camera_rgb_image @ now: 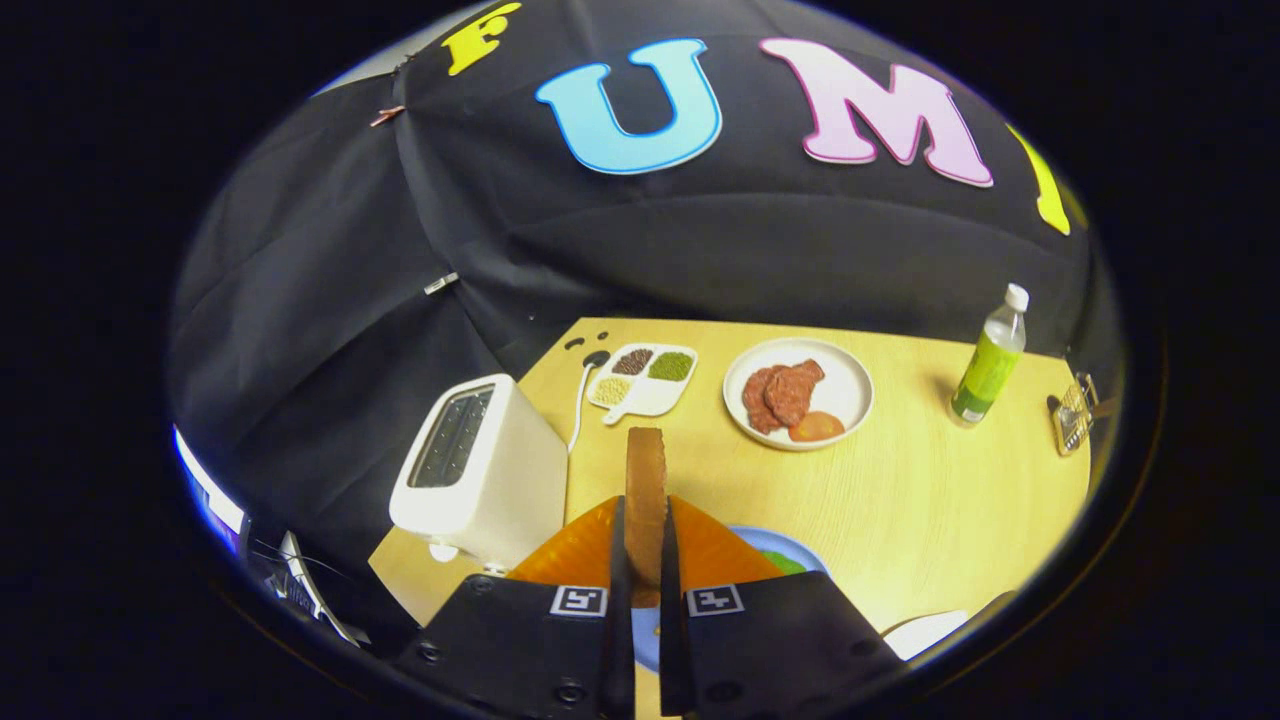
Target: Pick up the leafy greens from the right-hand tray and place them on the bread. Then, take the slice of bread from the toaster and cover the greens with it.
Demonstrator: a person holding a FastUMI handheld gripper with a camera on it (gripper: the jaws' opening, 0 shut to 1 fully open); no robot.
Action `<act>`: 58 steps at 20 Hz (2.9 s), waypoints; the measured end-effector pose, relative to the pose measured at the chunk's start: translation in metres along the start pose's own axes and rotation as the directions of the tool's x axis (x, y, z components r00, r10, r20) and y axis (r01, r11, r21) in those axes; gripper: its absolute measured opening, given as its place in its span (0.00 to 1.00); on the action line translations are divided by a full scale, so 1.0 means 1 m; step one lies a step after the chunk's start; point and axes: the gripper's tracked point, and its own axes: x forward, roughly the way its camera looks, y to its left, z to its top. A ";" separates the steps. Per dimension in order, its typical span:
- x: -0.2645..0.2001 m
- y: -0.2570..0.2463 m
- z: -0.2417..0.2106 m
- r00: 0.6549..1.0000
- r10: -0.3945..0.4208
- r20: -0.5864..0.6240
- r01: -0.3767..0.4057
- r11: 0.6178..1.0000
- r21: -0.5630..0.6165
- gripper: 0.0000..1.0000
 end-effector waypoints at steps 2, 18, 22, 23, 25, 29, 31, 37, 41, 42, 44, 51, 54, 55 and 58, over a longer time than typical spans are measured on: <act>0.005 -0.008 -0.017 1.000 0.007 -0.022 -0.007 1.000 0.023 0.14; 0.015 -0.069 -0.095 0.995 -0.069 -0.079 0.086 0.966 0.242 0.24; 0.006 -0.087 -0.119 0.985 -0.127 -0.116 0.152 0.960 0.236 0.54; 0.003 -0.093 -0.122 0.983 -0.144 -0.116 0.168 0.958 0.233 0.64; -0.005 -0.100 -0.122 0.981 -0.162 -0.105 0.184 0.953 0.241 0.76; -0.032 -0.111 -0.110 0.980 -0.189 -0.065 0.200 0.945 0.260 0.98; -0.048 -0.118 -0.101 0.975 -0.218 -0.036 0.220 0.944 0.247 0.99; -0.119 -0.133 -0.050 0.953 -0.289 0.092 0.278 0.954 0.113 0.99; -0.188 -0.147 -0.001 0.917 -0.327 0.227 0.325 0.945 0.049 0.99; -0.206 -0.150 0.009 0.905 -0.334 0.264 0.337 0.941 0.037 0.99; -0.246 -0.157 0.031 0.873 -0.341 0.348 0.354 0.935 0.028 0.99; -0.374 -0.183 0.069 0.732 -0.393 0.556 0.433 0.899 0.066 0.99; -0.406 -0.192 0.067 0.683 -0.416 0.601 0.474 0.878 0.069 0.99; -0.412 -0.197 0.066 0.671 -0.418 0.612 0.485 0.872 0.063 0.99; -0.413 -0.200 0.058 0.691 -0.397 0.604 0.473 0.880 0.036 0.99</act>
